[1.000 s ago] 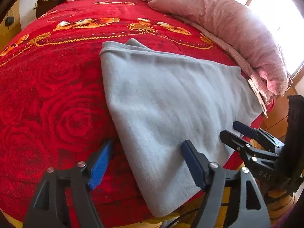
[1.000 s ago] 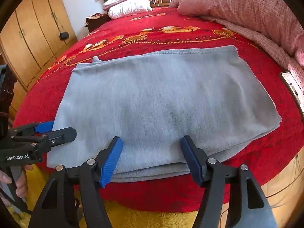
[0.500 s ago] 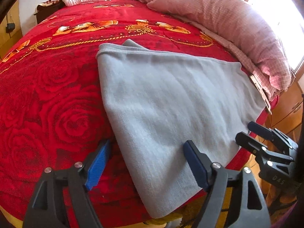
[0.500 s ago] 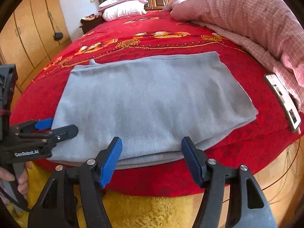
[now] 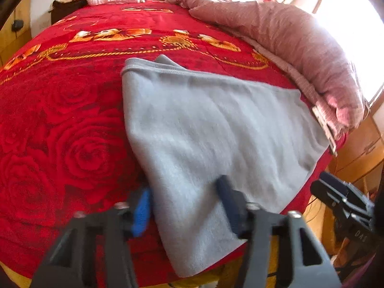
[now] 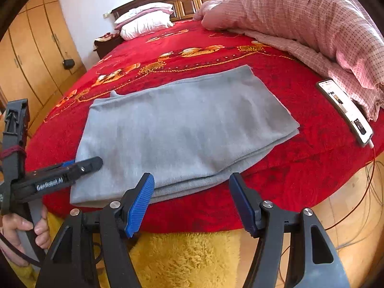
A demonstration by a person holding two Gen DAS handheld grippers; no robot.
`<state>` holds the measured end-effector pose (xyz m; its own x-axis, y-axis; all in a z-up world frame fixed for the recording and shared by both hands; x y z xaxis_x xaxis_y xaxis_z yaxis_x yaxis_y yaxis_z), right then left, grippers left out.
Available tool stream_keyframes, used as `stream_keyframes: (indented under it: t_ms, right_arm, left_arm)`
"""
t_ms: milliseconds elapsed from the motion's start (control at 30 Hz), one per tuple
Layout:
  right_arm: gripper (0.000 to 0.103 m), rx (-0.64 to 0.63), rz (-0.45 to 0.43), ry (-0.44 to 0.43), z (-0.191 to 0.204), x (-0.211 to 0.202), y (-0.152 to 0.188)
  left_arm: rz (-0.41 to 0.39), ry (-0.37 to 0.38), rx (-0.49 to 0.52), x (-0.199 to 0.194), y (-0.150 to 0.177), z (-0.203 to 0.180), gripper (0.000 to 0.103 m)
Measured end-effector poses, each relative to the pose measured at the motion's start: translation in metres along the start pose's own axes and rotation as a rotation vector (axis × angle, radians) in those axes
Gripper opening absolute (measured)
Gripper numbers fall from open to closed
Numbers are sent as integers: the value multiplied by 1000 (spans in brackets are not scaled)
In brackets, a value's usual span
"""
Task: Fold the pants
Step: 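Grasp the end of the folded grey pants with the left tool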
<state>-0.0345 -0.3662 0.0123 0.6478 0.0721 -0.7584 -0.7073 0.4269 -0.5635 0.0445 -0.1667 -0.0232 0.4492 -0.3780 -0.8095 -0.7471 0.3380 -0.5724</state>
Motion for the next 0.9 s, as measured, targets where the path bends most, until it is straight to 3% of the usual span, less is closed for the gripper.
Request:
stream_keyframes:
  t_ms: [100, 267, 367, 533, 667, 767, 900]
  right_arm:
    - [66, -9, -15, -1, 3, -4, -3]
    - [66, -25, -31, -15, 12, -9, -11]
    - [66, -48, -29, -19, 19, -11, -12]
    - [66, -82, -29, -41, 35, -13, -11]
    - [66, -114, 3, -75, 55, -5, -7]
    - [66, -141, 31, -64, 66, 9, -3]
    - [66, -146, 83, -60, 77, 29, 3]
  left_arm:
    - [-11, 46, -64, -7, -2, 10, 19]
    - [-72, 120, -107, -31, -10, 17, 14]
    - [-108, 115, -109, -48, -17, 27, 14]
    - [-138, 44, -187, -78, -16, 82, 14]
    - [-89, 37, -225, -80, 0, 122, 15]
    - [-34, 43, -234, -68, 16, 131, 18]
    - [9, 1, -231, -53, 31, 132, 30]
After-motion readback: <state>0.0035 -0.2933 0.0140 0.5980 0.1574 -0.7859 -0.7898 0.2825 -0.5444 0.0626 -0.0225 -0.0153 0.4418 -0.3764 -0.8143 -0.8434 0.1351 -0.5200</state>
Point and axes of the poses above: each gripper's, at about its wrist camera, not at the fingertips, and x roughly the way its jaws point, z to its left, y to its underside, the point moved 5 cm from there along x, roughly the way its jaws point, and after that the axes turned 15 degrees about x, right-handed, at the moved point
